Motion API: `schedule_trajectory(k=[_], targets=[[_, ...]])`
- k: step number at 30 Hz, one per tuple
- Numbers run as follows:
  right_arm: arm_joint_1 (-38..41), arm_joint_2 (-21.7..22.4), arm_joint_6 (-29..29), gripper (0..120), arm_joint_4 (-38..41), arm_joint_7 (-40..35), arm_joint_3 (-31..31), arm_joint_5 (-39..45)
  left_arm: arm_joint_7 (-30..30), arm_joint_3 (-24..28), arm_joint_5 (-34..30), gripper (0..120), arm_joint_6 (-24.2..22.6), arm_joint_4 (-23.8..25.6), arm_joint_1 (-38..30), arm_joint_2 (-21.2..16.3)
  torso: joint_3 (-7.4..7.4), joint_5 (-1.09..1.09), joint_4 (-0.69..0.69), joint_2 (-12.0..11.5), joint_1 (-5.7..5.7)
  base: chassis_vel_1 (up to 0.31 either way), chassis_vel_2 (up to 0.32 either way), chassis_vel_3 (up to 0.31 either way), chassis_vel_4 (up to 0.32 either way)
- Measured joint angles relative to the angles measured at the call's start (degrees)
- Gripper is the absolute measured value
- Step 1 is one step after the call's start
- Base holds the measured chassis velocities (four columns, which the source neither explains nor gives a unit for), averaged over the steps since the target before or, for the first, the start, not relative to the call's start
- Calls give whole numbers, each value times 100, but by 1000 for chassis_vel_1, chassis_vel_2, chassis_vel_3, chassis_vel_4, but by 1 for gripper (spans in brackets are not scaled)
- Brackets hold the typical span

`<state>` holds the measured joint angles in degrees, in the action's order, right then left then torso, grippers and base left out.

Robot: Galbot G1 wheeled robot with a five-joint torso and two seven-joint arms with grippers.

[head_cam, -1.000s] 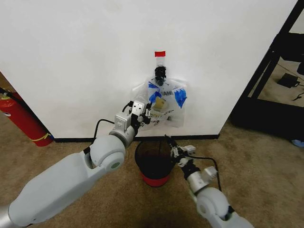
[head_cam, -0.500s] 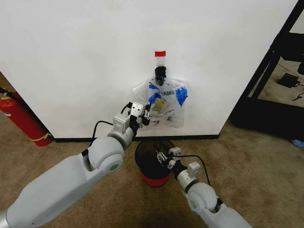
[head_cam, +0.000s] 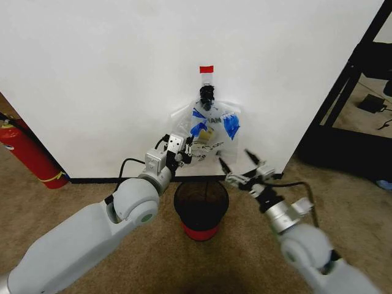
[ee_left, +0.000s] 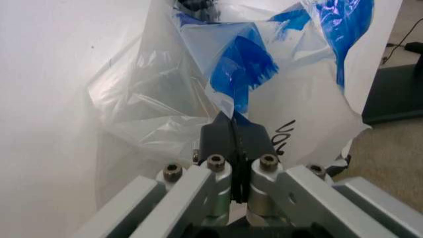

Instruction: Pick up the garbage bag from the wall and place it over the trash bin.

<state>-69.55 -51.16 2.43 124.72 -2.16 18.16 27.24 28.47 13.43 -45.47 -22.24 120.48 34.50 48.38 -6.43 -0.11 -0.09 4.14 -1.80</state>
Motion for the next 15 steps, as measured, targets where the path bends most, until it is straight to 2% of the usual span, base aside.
schedule_trajectory(k=[6, 7, 13, 15], targets=[[656, 99, -168, 100, -374, -409, -297, -385, -2, -14, 21, 0, 9, 6, 36, -15, -1, 2, 3, 0, 0, 0, 0, 0, 0], [805, 111, -179, 100, -505, -451, -424, -468, -3, -14, 24, 0, 9, 7, 41, -19, 0, 1, -2, 0, 0, 0, 0, 0, 0], [1866, 25, -158, 100, -1298, -584, -1299, -948, -8, 6, 29, 0, 10, 45, 49, -31, -1, 0, 0, 0, 0, 0, 0, 0, 0], [2019, -6, -157, 100, -1406, -596, -1421, -983, -8, 11, 30, 0, 10, 46, 46, -31, -1, 0, 0, 0, 0, 0, 0, 0, 0]])
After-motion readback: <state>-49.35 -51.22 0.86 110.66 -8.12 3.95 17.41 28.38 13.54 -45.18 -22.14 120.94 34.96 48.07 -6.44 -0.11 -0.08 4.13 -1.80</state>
